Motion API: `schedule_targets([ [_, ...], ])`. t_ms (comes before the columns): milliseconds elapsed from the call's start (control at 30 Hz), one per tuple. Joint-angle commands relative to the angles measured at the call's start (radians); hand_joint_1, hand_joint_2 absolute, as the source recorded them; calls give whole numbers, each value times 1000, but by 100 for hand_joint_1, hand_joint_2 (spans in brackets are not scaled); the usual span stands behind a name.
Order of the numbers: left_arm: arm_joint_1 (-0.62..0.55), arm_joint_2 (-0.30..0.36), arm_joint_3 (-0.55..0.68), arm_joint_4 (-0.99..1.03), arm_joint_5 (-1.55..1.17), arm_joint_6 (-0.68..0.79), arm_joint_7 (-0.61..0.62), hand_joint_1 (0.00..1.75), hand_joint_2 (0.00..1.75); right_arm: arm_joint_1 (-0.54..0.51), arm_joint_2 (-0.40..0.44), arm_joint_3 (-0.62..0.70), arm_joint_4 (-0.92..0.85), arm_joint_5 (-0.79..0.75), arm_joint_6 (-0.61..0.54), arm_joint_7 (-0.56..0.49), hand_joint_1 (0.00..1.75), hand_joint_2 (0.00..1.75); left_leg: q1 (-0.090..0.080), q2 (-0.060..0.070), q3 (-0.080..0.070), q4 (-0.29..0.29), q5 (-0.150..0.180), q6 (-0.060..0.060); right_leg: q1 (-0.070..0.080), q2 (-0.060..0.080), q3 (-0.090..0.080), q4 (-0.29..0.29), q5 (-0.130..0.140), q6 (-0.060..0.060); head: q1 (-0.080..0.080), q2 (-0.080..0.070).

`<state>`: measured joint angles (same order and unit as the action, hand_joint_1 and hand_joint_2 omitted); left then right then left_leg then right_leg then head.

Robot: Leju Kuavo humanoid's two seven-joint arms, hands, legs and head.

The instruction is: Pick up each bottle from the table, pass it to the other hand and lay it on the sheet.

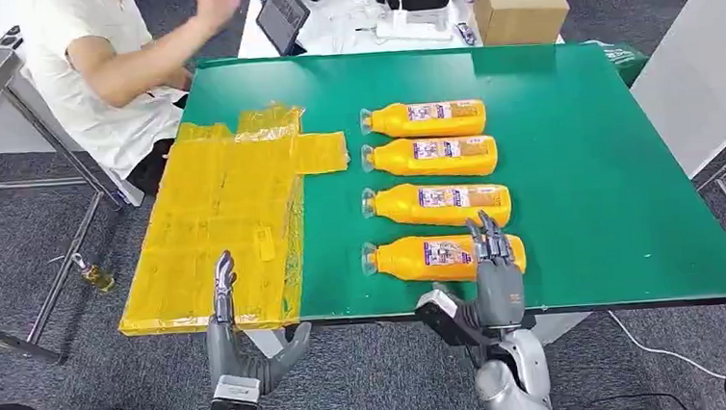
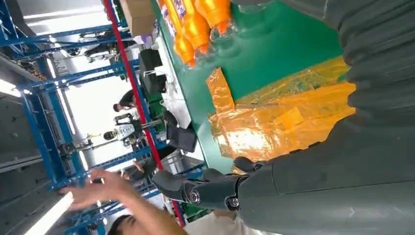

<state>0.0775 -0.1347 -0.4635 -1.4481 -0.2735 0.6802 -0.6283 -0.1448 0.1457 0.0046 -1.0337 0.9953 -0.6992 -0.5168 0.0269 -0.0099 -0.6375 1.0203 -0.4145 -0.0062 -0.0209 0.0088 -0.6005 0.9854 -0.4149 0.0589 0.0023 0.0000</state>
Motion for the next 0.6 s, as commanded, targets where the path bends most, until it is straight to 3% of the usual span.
schedule_targets([
  [33,-15,17,13,-3,50,-39,94,0,175,-108,-121,64,223,85,1,176,0,175,0,0,2,-1,0,1,0,-1,3,-1,0,-1,0,0],
  [133,-14,18,16,-5,51,-40,97,0,175,-111,-129,72,226,78,1,179,0,175,-1,2,5,-1,-1,2,0,1,5,-2,-1,-2,0,0],
  [400,10,11,23,-46,49,-74,154,0,175,-124,-198,221,180,138,131,371,0,175,-1,2,6,-1,-2,2,0,0,6,0,-2,-3,0,0],
  [600,17,9,12,-66,38,-85,175,0,175,-150,-238,264,174,174,165,432,0,175,-1,1,4,-1,-1,2,0,0,4,-1,-1,-2,0,0],
])
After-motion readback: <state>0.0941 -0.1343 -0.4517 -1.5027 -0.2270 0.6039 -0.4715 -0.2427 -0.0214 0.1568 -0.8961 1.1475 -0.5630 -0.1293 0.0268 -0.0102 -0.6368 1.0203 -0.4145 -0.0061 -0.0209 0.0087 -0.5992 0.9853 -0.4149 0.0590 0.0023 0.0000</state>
